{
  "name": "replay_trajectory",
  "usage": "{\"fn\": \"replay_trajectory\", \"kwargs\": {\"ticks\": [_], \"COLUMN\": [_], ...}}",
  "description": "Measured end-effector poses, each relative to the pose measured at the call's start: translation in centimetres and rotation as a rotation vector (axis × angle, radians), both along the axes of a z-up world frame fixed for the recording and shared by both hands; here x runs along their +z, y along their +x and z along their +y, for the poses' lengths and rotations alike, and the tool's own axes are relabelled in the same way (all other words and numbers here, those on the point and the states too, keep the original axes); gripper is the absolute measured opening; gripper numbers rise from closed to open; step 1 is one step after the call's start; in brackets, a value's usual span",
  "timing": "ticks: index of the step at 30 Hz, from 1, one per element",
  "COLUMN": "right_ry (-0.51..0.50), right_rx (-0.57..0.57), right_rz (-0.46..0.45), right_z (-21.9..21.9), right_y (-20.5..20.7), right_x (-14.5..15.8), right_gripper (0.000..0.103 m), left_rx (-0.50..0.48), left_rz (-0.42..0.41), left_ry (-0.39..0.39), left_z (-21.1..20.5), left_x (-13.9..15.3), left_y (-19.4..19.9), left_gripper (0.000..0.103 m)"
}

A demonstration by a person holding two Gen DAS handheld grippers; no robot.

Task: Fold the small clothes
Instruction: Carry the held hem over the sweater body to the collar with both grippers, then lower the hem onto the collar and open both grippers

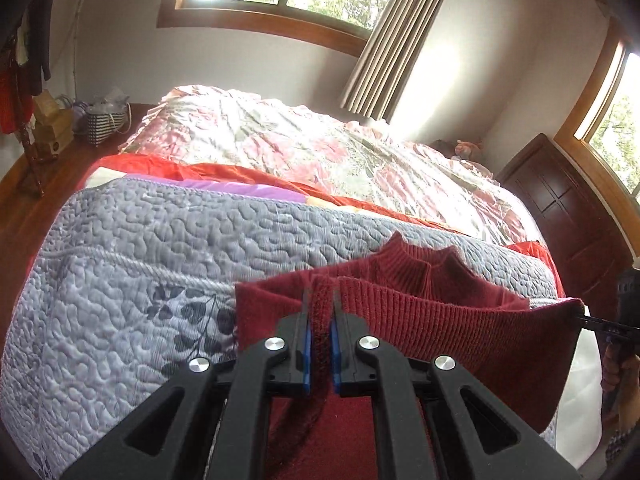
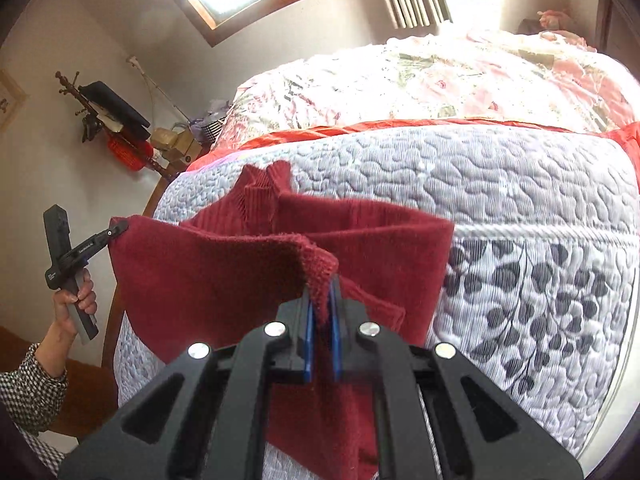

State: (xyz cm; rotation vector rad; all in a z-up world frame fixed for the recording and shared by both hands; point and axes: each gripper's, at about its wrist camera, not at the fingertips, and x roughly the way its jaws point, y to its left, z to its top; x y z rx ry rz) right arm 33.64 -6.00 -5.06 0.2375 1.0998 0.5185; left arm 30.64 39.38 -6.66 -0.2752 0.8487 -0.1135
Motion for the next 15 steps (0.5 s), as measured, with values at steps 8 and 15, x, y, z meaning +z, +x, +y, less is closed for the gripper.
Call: {"fn": "replay_trajectory", "kwargs": {"ticks": [8, 15], "right_ry": [-0.020, -0.046], "right_rx": [-0.050, -0.080], "right_rz": [0.053, 0.122], "right_z": [0.2, 0.4], "right_y": [7.7, 9.3], "right_x": [-2.6, -6.2], "right_gripper": [0.006, 0.006], "left_rx": [0.042, 0.073], "left_rz": [0.058, 0.142], "left_ry": [0.031, 0.040], "left_z": [0.2, 0.4], "left_x": [-2.7, -6.7], "left_y": [6.7, 8.6], "left_gripper": [0.007, 0.008]}}
